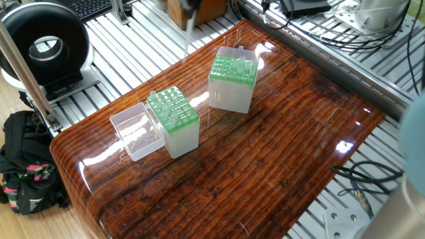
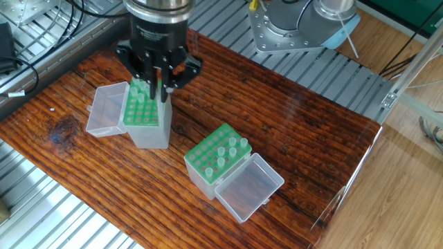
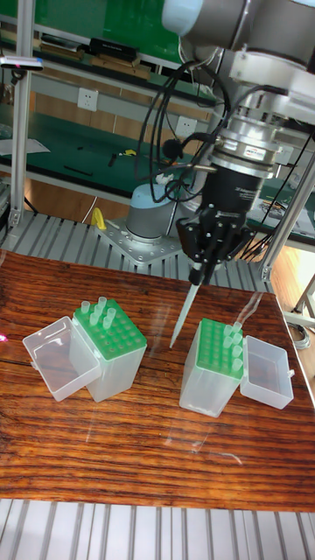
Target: Transfer all large pipette tips from one holder to another
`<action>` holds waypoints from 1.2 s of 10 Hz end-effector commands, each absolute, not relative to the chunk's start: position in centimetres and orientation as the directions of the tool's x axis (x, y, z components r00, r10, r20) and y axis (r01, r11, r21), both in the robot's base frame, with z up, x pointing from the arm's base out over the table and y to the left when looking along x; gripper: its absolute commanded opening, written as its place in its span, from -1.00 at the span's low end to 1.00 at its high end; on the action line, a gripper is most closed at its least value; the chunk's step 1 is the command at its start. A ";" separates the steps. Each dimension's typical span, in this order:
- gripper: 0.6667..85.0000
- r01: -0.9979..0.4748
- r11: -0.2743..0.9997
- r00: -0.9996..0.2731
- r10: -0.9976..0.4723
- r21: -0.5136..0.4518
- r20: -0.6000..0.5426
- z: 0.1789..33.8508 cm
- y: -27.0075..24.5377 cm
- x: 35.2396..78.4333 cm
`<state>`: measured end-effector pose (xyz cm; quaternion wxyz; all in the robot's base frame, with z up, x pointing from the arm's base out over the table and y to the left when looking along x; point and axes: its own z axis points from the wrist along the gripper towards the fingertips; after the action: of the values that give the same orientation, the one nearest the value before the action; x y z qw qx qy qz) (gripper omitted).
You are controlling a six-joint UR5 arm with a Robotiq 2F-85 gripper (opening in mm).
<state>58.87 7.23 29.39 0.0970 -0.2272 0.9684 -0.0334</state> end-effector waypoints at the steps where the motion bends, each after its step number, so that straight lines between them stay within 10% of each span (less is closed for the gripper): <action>1: -0.99 -0.400 0.912 -0.894 -0.411 -0.092 -0.180 29.4 12.2 59.0; 12: -0.99 -0.324 0.946 -0.930 -0.318 0.001 -0.186 27.3 16.5 57.8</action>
<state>57.95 16.19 27.63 0.0884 -0.1653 0.9822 0.0092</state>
